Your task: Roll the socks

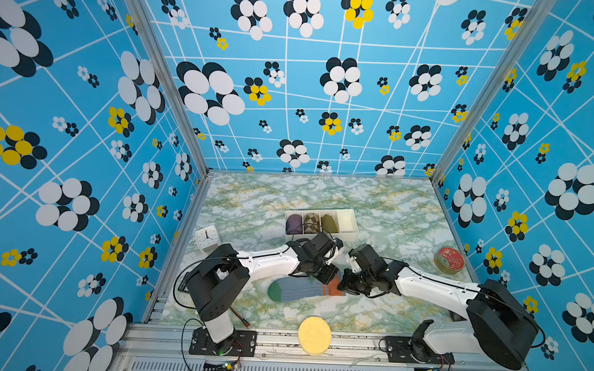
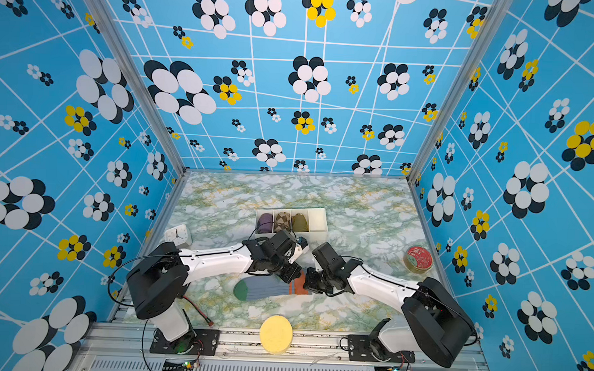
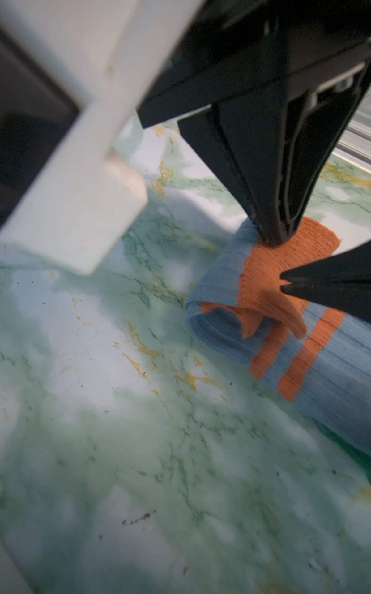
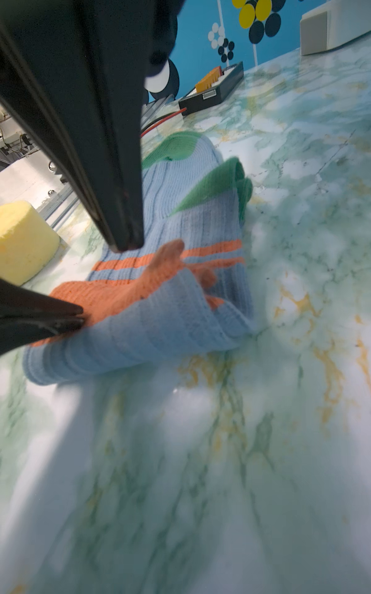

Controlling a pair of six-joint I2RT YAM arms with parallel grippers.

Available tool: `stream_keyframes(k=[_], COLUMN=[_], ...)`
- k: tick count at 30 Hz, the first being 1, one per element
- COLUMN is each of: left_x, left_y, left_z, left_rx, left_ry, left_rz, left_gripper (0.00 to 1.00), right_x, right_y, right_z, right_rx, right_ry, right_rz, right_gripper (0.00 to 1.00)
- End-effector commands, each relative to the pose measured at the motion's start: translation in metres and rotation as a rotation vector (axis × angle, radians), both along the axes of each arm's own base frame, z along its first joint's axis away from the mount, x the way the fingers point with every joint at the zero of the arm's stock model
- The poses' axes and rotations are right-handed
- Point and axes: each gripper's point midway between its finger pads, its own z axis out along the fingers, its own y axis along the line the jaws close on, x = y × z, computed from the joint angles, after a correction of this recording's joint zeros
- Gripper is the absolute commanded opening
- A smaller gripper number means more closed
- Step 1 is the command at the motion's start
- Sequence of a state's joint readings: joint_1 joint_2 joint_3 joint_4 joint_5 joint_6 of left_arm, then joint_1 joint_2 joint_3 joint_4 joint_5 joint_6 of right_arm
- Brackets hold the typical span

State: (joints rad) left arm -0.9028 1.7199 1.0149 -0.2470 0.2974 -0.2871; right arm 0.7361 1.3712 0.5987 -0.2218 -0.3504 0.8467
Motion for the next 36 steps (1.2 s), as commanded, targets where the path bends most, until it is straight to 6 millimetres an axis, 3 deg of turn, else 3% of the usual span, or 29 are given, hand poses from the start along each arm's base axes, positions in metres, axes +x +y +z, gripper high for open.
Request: stream_keyframes(k=[1,15,25,36], left_x=[0.011,0.019,0.018,0.016], left_y=[0.003,0.006,0.004,0.003], left_z=[-0.007,-0.029,-0.028,-0.028], left_rx=[0.032,0.079,0.065,0.057], left_ry=[-0.017,0.002,0.011,0.02], left_rz=[0.023,0.059,0.065,0.063], left_gripper=[0.0,0.0,0.0,0.0], right_x=[-0.003,-0.003,0.011,0.01], right_y=[-0.004,-0.008,-0.011,-0.023], right_z=[-0.011,-0.017,0.014,0.001], right_rx=[-0.012,-0.016,0.045,0.025], right_ry=[0.024,0.039,-0.041,-0.021], right_rz=[-0.002,-0.002,-0.021,-0.044], right_gripper=[0.02,0.03,0.17,0.26])
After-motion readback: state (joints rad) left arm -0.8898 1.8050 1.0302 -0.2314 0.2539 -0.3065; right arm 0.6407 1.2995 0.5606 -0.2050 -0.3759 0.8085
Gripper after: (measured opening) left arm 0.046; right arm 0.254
